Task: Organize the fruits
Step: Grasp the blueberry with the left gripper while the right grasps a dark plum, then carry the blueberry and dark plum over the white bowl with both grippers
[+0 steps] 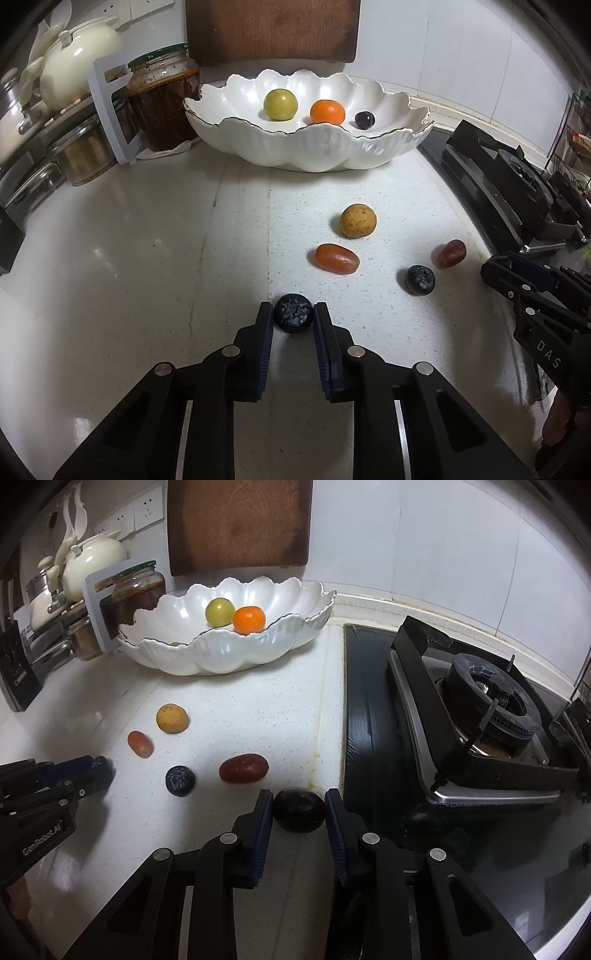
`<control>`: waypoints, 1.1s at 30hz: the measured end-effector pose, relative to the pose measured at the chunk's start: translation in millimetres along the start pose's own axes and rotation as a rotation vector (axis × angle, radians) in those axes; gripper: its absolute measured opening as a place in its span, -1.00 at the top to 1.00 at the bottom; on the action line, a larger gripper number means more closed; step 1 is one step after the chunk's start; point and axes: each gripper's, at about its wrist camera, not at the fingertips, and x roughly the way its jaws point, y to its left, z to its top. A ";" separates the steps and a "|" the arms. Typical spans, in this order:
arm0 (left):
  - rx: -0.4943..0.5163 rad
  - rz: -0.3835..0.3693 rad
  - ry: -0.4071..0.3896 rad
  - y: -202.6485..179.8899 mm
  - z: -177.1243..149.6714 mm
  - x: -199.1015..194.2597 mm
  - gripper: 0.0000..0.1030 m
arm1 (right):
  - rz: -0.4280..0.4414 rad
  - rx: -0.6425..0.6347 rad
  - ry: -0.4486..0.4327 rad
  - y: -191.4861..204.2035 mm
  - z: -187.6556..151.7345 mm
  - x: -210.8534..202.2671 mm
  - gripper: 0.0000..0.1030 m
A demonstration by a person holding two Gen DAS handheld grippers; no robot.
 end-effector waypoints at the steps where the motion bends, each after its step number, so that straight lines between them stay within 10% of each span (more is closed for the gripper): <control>1: -0.002 0.000 -0.002 -0.2 0.1 -1.4 0.56 | 0.002 0.000 -0.002 0.1 0.1 -1.3 0.42; 33: 0.002 0.012 -0.212 -8.0 28.3 -87.0 0.56 | 0.072 -0.022 -0.171 7.8 38.9 -64.5 0.42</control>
